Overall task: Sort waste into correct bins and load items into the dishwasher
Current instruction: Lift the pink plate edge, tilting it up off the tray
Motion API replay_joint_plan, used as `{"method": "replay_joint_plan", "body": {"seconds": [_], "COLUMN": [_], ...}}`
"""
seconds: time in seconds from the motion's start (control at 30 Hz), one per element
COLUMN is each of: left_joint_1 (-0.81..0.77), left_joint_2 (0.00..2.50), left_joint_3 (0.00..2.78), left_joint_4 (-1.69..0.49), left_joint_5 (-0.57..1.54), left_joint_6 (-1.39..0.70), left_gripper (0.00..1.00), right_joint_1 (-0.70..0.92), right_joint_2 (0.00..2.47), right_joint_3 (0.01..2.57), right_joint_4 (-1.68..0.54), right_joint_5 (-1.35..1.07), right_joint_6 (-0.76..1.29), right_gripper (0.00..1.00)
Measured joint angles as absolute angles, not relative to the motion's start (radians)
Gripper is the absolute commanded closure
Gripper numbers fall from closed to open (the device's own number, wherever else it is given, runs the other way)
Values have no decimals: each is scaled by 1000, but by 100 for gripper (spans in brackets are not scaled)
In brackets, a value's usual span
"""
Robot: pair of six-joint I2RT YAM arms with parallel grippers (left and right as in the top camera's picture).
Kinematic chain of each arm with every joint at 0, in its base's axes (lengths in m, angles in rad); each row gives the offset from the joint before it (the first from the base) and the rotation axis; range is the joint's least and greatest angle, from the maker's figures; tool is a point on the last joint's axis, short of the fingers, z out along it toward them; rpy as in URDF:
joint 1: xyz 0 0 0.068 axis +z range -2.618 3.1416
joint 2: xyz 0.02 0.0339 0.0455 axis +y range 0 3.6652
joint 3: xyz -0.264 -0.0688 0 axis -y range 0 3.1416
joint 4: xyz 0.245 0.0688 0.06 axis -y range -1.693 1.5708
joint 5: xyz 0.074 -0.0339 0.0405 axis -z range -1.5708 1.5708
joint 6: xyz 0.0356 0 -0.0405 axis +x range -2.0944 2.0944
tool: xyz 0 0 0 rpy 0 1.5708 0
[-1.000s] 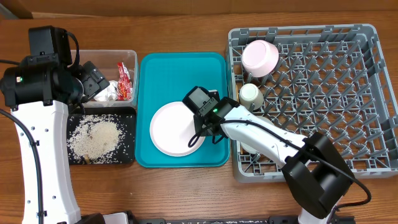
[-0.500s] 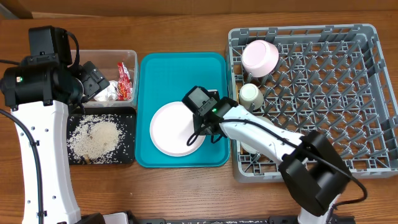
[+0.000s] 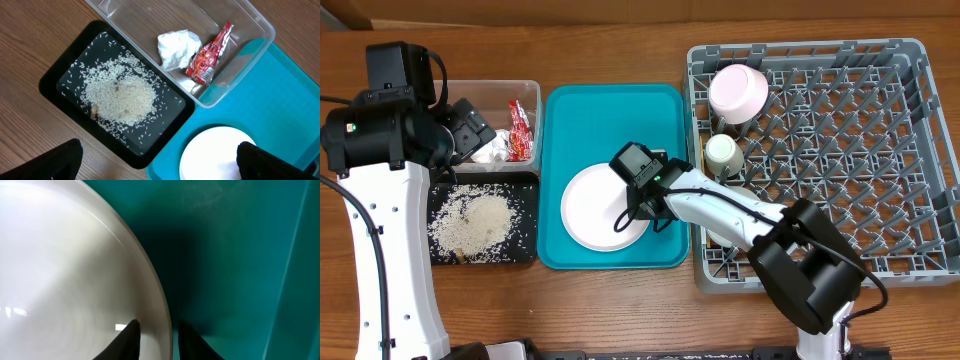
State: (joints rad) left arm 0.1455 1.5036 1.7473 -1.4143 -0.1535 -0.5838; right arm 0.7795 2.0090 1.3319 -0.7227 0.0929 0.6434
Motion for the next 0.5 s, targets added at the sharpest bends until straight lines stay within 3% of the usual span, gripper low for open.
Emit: {"method": "replay_joint_plan", "body": {"seconds": [0.13,0.5], "left_joint_1": [146,146], "left_joint_2": [1504,1504], "left_joint_3": [1747,1747], "left_joint_4": [-1414,-1414], "left_joint_5": [-154,-154], "left_joint_6": [-584,-584], "left_gripper": [0,0], "right_joint_1": [780,780], "right_joint_2": [2009,2009], "right_joint_3": [1332,1332], "right_joint_4": [-720,-719], "right_joint_5": [88,83], "right_joint_6": [650,654], "right_gripper": [78,77]}}
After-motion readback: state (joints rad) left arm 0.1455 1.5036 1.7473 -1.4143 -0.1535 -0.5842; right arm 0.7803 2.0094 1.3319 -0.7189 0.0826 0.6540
